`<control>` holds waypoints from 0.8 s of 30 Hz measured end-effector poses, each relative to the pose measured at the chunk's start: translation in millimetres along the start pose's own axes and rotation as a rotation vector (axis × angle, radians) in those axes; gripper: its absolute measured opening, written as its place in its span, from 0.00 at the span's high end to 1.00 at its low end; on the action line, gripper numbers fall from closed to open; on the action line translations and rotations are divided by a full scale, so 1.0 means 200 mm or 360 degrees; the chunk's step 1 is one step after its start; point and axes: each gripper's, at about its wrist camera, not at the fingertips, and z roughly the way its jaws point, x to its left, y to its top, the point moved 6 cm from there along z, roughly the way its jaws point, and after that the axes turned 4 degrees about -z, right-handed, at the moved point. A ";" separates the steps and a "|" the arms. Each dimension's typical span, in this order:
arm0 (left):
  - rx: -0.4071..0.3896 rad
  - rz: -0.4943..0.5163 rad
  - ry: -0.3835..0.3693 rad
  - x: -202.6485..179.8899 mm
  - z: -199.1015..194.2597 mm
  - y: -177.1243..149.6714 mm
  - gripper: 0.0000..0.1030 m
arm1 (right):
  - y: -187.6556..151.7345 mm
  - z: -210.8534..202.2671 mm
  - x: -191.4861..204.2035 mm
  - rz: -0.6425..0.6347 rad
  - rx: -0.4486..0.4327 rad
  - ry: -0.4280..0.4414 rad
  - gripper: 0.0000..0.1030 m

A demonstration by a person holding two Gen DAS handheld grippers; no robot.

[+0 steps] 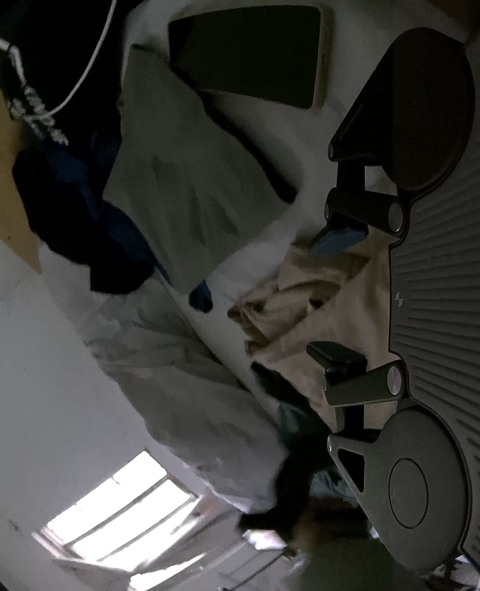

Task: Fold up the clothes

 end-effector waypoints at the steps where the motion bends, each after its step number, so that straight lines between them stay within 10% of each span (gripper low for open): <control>1: -0.0167 -0.0166 0.0138 0.15 -0.05 0.09 0.86 | 0.00 0.00 0.01 -0.0019 -0.0004 0.0007 0.45; 6: -0.0490 -0.0644 0.0916 0.74 -0.28 0.14 0.82 | 0.00 0.00 0.03 -0.0069 -0.0007 0.0003 0.45; 9: -0.0393 -0.0581 0.0882 0.72 -0.30 0.05 0.54 | 0.01 0.01 0.03 -0.0084 -0.0002 0.0008 0.45; 12: -0.0327 -0.0419 0.0670 0.52 -0.30 -0.05 0.23 | 0.00 0.02 0.06 -0.0153 0.0014 0.0013 0.45; 15: -0.0292 -0.0205 0.0260 0.13 -0.32 -0.12 0.22 | -0.02 0.04 0.12 -0.0282 0.0037 0.0021 0.44; 19: 0.0072 0.0141 -0.0396 -0.50 -0.27 -0.26 0.20 | -0.02 0.05 0.20 -0.0427 0.0031 0.0028 0.41; 24: 0.0347 0.0485 -0.0537 -1.02 -0.16 -0.46 0.15 | 0.00 0.06 0.22 -0.0403 0.0014 0.0053 0.37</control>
